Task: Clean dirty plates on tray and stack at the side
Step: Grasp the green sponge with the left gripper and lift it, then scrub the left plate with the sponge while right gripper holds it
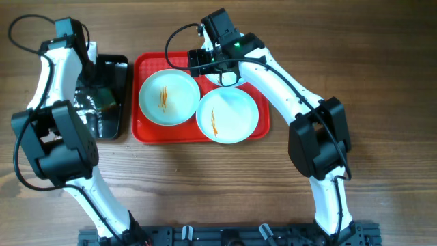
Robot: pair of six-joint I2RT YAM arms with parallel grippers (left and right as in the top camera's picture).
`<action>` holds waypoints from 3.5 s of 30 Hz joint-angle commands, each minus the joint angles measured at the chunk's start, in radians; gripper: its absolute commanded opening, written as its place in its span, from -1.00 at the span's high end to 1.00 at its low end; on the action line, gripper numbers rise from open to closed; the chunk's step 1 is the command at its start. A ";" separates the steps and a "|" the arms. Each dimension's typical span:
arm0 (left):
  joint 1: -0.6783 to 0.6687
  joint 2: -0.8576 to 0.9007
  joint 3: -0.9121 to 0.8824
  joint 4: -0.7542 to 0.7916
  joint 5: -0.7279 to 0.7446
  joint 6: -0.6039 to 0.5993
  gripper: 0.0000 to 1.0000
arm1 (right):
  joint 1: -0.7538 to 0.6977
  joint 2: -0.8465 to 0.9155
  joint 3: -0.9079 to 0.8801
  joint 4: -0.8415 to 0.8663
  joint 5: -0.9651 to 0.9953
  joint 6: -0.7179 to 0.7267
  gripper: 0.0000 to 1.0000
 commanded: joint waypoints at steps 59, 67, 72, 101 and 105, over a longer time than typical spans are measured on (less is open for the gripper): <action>-0.222 -0.163 -0.301 0.215 0.378 -0.206 0.92 | 0.050 0.227 -0.008 0.066 -0.172 0.215 0.91; -0.227 -0.047 -0.340 0.326 0.080 -0.232 0.92 | 0.049 0.227 -0.008 0.062 -0.176 0.212 0.91; -0.288 -0.008 -0.340 0.384 0.338 -0.232 0.92 | 0.049 0.227 -0.008 0.047 -0.187 0.211 0.91; -0.346 0.088 -0.150 0.008 0.003 -0.411 0.92 | 0.049 0.227 -0.008 0.030 -0.201 0.186 0.92; -0.401 0.094 -0.150 -0.130 0.205 -0.361 0.92 | 0.049 0.227 -0.008 0.031 -0.202 0.187 0.91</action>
